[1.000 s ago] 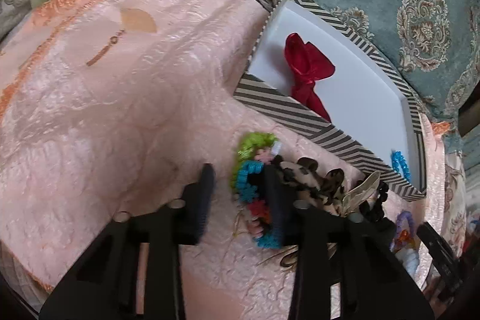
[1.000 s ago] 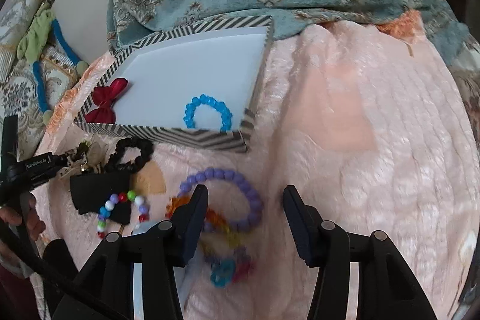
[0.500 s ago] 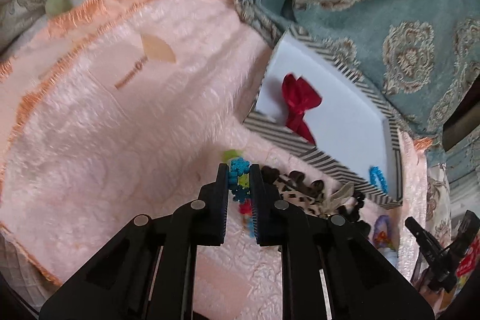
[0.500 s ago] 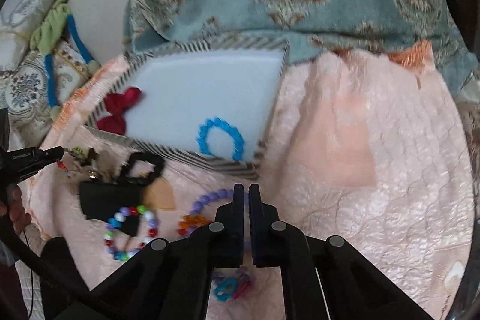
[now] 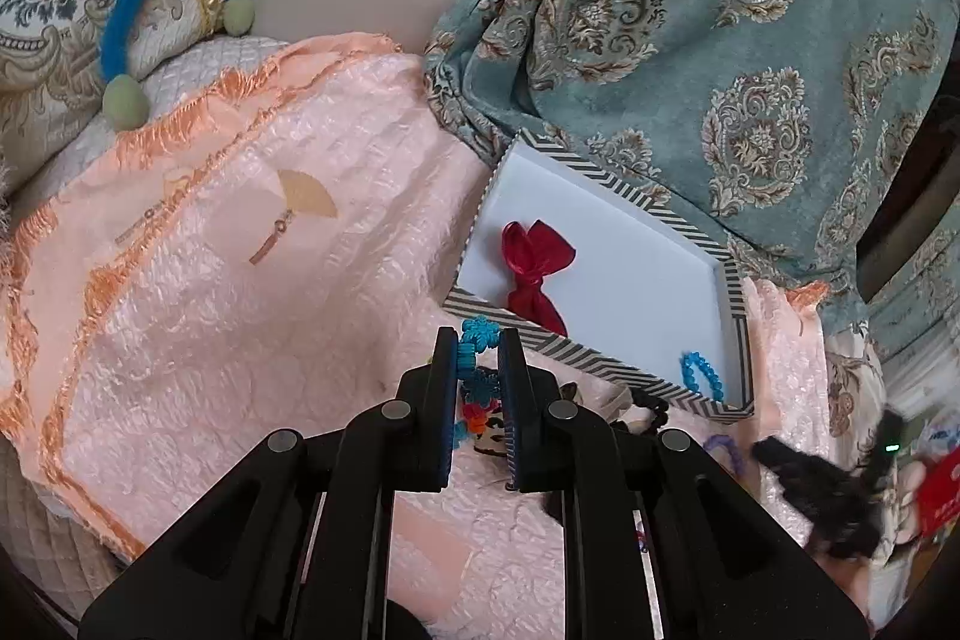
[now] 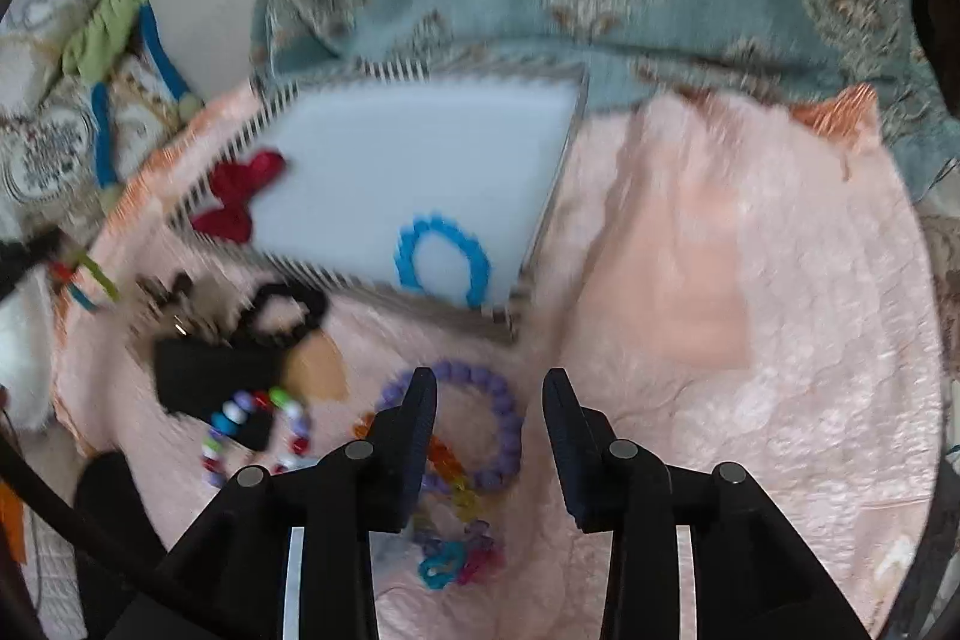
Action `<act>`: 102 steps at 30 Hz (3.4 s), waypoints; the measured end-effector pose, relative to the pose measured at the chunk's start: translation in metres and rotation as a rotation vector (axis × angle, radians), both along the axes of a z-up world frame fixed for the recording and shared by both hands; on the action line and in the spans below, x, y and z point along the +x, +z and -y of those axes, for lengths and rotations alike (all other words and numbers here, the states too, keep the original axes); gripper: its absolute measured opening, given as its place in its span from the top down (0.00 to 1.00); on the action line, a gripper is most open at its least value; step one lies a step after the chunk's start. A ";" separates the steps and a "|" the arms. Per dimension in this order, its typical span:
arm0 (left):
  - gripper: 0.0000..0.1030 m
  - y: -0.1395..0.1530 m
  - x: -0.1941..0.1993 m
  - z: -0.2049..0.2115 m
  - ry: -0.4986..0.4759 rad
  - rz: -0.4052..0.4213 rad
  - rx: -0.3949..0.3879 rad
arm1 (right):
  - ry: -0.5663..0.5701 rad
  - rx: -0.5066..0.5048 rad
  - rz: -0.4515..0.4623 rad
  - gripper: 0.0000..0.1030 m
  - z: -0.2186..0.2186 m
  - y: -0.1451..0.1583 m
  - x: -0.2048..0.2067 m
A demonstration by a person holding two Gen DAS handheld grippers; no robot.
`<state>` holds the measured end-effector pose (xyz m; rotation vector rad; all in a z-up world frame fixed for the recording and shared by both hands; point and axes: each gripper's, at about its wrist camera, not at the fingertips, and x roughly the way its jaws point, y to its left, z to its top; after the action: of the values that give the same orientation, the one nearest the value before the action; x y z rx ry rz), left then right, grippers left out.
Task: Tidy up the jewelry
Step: 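Lower the multicolour bracelet into the tray with the left tool while the right tool drops the purple one, then withdraw both open tools from the tray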
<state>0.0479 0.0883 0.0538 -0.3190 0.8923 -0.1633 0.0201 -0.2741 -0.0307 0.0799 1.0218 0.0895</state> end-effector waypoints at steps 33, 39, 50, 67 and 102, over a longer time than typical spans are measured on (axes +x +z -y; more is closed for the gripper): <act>0.88 0.024 0.048 0.101 -0.142 0.032 0.063 | 0.048 0.043 0.230 0.92 -0.019 0.101 0.015; 0.88 0.004 0.074 0.133 -0.165 -0.002 0.069 | 0.030 0.074 0.207 0.92 -0.021 0.087 0.045; 0.88 -0.044 0.116 0.154 -0.160 -0.073 0.120 | 0.005 0.047 0.126 0.92 -0.020 0.045 0.110; 0.54 -0.073 0.116 0.128 -0.083 -0.118 0.159 | -0.037 -0.034 0.032 0.88 -0.008 0.004 0.122; 0.47 0.001 -0.053 0.120 -0.076 0.128 0.261 | -0.041 0.004 0.222 0.43 -0.057 0.085 -0.054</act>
<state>-0.0053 -0.0320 0.0543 -0.0317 0.7886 -0.1338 -0.0340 -0.2167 0.0540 0.0925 0.7980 0.0618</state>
